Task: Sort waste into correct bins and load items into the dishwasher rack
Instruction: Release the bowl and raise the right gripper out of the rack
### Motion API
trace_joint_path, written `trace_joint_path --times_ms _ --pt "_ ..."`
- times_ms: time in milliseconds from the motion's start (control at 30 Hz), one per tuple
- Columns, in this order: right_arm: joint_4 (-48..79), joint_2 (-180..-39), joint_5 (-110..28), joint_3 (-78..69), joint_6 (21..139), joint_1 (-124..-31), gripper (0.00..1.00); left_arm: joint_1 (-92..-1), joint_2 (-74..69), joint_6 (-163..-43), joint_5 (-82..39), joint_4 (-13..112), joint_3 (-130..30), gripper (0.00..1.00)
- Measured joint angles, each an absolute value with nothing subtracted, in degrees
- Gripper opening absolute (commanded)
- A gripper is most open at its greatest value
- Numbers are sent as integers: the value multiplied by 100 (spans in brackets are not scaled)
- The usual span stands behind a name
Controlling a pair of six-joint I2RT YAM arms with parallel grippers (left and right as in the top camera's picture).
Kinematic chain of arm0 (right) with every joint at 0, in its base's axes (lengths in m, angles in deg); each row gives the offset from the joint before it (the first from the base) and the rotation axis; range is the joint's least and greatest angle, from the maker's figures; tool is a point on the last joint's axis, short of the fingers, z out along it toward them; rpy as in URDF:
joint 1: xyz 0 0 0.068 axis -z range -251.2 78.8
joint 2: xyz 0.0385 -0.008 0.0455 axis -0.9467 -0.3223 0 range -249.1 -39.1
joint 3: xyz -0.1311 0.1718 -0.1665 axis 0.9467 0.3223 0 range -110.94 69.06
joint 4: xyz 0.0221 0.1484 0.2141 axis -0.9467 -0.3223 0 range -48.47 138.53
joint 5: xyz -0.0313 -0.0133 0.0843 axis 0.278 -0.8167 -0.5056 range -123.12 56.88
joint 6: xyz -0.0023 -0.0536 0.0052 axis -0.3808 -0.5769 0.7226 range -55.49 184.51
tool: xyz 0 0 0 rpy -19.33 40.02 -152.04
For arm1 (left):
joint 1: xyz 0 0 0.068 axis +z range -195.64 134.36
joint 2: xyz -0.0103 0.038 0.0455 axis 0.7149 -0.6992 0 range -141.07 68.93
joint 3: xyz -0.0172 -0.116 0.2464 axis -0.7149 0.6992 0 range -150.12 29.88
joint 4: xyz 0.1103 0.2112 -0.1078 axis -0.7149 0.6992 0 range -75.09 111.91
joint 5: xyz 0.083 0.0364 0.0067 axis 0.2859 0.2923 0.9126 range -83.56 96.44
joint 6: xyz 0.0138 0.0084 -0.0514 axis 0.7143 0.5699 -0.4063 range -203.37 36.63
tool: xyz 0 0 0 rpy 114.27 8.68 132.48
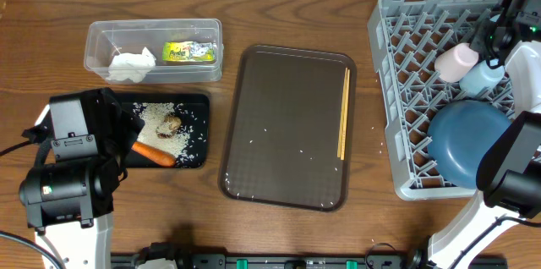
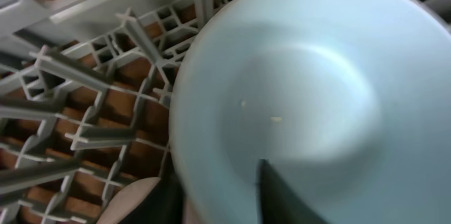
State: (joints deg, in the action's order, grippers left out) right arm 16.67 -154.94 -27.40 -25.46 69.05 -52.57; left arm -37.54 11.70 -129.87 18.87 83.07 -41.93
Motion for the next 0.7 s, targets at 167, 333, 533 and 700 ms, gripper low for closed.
trace_joint_path --times_ms 167,333,533,700 --pt "1670 -15494 -2668 -2549 6940 -5300 1 -3754 1170 -12987 1889 8307 -4193 98" --pt "1626 -15489 -2919 -2621 7130 -5259 1 -3754 1170 -12987 1887 8307 -4193 98" --pt "1591 -15356 -3855 -2734 7591 -4905 1 -3754 1170 -12987 1889 8307 -4193 98" --pt "1565 -15192 -4766 -2765 7908 -4291 1 -3754 1170 -12987 1887 8307 -4193 98"
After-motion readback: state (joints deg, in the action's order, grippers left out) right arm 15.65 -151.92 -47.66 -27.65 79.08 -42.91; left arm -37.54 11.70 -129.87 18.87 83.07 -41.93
